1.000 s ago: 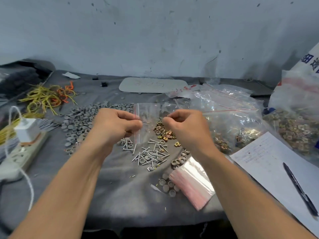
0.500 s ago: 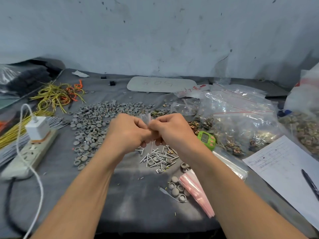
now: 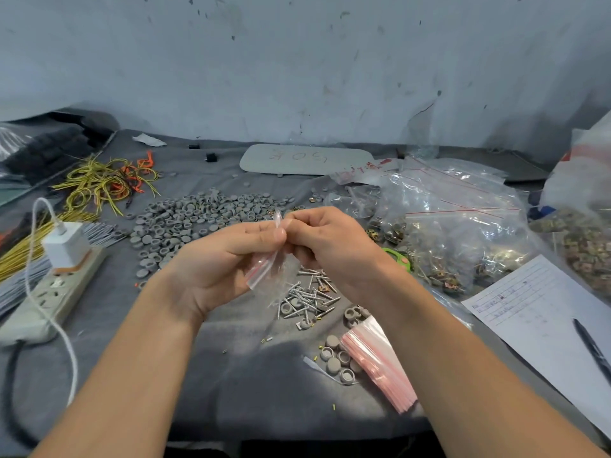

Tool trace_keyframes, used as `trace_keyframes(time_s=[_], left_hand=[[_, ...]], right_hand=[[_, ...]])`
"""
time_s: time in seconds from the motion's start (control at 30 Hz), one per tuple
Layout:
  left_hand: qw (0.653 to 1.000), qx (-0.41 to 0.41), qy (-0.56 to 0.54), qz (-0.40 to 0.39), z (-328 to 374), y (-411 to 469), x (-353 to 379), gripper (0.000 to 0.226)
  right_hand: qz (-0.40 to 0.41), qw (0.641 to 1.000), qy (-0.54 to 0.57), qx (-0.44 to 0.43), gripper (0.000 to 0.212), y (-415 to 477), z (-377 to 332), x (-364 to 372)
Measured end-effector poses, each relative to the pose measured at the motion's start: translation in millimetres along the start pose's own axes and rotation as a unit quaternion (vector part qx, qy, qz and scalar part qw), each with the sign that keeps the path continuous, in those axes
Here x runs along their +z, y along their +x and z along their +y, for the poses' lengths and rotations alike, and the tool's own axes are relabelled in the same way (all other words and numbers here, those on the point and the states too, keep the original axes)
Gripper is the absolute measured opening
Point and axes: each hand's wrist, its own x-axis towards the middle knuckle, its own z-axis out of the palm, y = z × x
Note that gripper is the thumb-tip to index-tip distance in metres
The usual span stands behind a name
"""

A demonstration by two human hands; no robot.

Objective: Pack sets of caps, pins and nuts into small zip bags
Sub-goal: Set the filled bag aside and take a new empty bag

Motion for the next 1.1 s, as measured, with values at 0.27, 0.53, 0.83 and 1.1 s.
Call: trace_keyframes(time_s=[0.27,0.53,0.83,1.1], left_hand=[[0.997,0.02,0.025,0.077,0.3,4.4,-5.5,0.006],[0.644,0.018,0.623,0.443,-4.6,7.3,-4.2,0.015],[0.679,0.014,0.594,0.431,-14.0,13.8,-6.2,0.017],[0.688,0.076,0.582,0.428,-17.6,9.7,-0.4,0.008]], right_hand=[[0.056,0.997,0.012,0.044,0.039,-0.1,-3.8,-1.5],[0.16,0.861,-0.481,0.036,0.032,-0.7,0.5,8.7],[0.173,0.845,-0.506,-0.031,0.023,3.9,2.5,23.0],[0.094,0.83,-0.543,0.088,0.019,6.2,12.1,24.4]])
